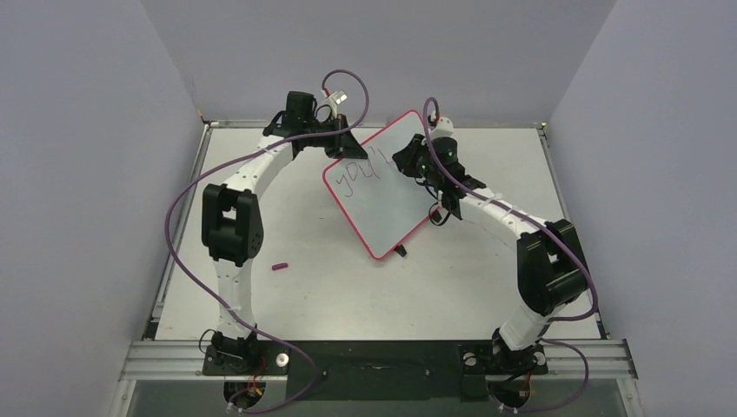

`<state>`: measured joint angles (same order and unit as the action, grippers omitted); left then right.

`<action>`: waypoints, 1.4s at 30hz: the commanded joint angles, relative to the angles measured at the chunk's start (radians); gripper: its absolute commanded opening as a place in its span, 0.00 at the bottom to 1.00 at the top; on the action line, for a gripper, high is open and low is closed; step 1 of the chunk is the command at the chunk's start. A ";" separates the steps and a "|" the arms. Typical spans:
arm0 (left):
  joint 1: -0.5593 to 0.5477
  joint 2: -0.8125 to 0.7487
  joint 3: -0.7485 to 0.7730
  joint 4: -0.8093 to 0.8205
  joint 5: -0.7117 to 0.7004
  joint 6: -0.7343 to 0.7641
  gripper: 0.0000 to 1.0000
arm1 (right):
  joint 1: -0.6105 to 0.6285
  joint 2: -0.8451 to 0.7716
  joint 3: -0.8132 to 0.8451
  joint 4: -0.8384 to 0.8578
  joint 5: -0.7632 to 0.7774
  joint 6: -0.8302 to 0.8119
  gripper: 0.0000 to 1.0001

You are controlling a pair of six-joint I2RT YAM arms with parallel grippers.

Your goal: Write a sentence on the whiteboard

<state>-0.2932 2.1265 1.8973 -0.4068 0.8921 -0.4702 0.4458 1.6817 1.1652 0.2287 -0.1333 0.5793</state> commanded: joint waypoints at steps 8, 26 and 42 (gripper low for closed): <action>-0.011 -0.098 0.043 0.089 0.121 -0.033 0.00 | 0.005 -0.048 -0.056 0.008 0.013 -0.009 0.00; -0.012 -0.091 0.040 0.082 0.120 -0.022 0.00 | 0.007 0.012 0.073 -0.023 -0.001 -0.009 0.00; -0.012 -0.091 0.042 0.082 0.121 -0.021 0.00 | 0.005 0.062 0.162 -0.037 -0.006 0.001 0.00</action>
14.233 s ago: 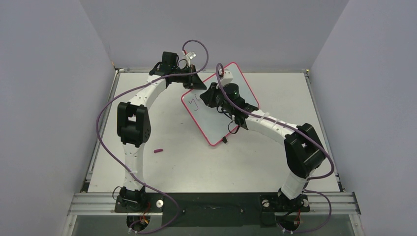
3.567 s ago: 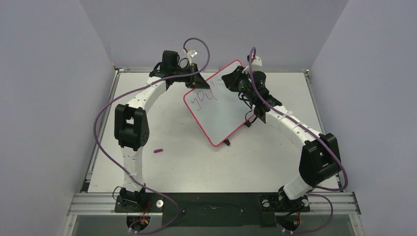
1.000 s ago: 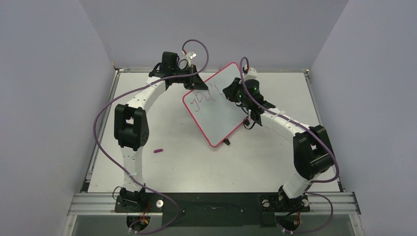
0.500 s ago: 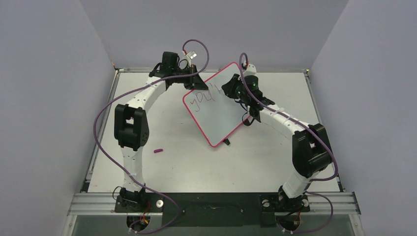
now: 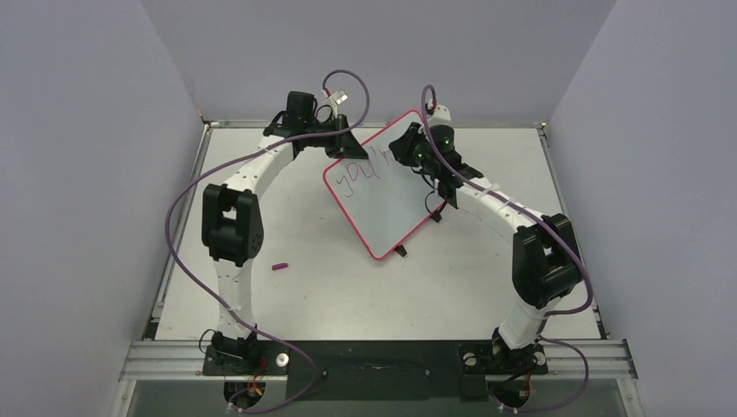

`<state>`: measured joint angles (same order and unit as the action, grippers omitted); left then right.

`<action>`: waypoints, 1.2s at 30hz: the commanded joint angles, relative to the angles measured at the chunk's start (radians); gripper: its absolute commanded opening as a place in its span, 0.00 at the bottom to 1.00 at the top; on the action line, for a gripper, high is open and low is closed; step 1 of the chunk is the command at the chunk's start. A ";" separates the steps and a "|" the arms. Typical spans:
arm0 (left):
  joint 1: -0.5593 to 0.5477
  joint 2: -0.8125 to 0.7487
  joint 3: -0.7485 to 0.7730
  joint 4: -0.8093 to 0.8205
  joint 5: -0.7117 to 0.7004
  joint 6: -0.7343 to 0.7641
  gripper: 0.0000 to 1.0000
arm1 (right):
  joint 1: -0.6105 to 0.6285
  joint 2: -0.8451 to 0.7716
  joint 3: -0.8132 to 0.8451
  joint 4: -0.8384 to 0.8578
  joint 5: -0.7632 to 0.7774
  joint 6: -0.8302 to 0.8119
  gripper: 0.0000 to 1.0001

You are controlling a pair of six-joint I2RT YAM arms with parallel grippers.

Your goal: Write a sentence on the whiteboard

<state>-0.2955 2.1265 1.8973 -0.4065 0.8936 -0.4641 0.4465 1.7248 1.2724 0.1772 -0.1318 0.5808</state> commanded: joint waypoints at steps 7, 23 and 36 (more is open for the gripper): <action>-0.010 -0.092 0.040 0.080 0.120 -0.025 0.00 | 0.000 0.038 0.095 -0.005 0.003 0.001 0.00; -0.010 -0.087 0.041 0.082 0.114 -0.029 0.00 | -0.013 0.022 0.185 -0.062 0.045 0.020 0.00; -0.008 -0.090 0.037 0.083 0.111 -0.031 0.00 | -0.032 -0.112 0.090 -0.059 0.063 0.013 0.00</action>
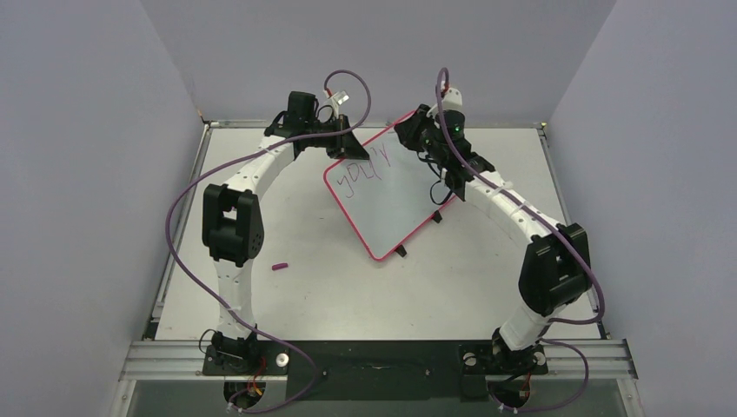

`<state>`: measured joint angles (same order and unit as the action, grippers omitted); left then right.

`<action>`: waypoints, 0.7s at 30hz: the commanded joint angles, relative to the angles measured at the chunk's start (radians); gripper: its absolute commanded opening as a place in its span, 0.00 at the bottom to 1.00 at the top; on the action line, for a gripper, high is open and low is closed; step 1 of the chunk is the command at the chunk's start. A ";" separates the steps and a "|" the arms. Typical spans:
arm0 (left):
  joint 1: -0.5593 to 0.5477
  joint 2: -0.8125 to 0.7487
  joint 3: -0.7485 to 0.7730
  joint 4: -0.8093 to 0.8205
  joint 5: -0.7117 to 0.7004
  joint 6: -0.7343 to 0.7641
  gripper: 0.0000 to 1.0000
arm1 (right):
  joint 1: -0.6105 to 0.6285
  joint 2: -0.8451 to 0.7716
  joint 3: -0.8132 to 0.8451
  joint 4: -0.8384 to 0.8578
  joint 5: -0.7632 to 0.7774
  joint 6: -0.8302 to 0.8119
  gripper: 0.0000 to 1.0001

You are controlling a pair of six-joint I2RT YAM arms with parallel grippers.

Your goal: Write a sentence on the whiteboard

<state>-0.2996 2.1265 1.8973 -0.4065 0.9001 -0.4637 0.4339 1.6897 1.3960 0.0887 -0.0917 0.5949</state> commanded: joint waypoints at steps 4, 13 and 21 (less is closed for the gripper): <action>-0.004 -0.091 0.038 0.083 0.105 -0.031 0.00 | -0.031 -0.093 -0.081 0.043 0.019 0.001 0.00; -0.004 -0.094 0.042 0.077 0.098 -0.029 0.00 | -0.037 -0.094 -0.154 0.073 0.013 0.005 0.00; -0.004 -0.092 0.040 0.079 0.099 -0.029 0.00 | -0.038 -0.065 -0.144 0.093 -0.006 0.019 0.00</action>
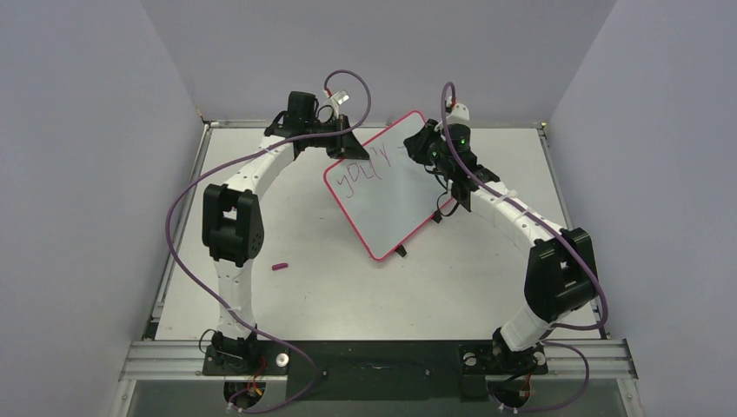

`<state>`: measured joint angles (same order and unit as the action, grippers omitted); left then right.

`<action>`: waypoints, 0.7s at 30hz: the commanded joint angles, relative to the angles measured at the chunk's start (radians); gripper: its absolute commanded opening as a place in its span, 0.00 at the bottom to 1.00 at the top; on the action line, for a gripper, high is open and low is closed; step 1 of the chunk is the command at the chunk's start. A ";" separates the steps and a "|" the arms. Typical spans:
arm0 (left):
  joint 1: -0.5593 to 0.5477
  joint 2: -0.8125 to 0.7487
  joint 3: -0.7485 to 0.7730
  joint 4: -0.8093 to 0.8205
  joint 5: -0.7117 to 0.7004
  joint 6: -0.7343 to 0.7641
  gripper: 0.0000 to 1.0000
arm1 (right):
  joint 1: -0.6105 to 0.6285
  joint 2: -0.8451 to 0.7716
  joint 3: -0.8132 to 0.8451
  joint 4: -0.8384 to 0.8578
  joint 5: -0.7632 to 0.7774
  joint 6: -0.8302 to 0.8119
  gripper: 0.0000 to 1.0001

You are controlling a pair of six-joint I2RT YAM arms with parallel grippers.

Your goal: Write a sentence on the whiteboard

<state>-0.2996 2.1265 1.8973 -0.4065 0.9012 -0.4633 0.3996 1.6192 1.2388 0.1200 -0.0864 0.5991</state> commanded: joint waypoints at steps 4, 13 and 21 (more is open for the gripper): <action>-0.004 -0.095 0.040 0.078 0.098 -0.028 0.00 | -0.004 0.027 0.030 0.069 -0.020 0.025 0.00; -0.006 -0.094 0.040 0.080 0.099 -0.029 0.00 | -0.002 0.064 0.049 0.095 -0.041 0.044 0.00; -0.005 -0.093 0.043 0.081 0.100 -0.028 0.00 | -0.001 0.091 0.064 0.113 -0.052 0.058 0.00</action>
<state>-0.2996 2.1265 1.8973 -0.4065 0.9012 -0.4637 0.3996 1.7004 1.2446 0.1612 -0.1215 0.6422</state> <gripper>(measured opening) 0.040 0.107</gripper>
